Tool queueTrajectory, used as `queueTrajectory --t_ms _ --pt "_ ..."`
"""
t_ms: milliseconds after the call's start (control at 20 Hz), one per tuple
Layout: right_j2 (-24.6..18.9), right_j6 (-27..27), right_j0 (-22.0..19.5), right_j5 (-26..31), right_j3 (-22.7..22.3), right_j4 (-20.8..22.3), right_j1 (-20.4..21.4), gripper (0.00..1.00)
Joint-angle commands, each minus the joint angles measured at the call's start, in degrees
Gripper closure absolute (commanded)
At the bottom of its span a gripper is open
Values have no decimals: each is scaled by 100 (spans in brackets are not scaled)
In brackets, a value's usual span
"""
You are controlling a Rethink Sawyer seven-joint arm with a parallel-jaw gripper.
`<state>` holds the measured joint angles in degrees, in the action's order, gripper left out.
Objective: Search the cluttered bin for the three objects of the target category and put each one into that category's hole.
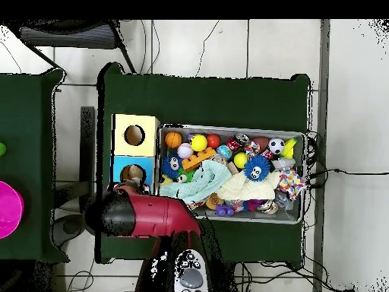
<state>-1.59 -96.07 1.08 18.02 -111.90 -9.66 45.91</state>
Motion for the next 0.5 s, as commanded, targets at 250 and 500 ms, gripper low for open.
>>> queueTrajectory --t_ms 250,500 --pt "-767 -876 -345 -339 358 -207 -824 100" --pt "-946 -843 -426 -258 323 -215 -836 100"
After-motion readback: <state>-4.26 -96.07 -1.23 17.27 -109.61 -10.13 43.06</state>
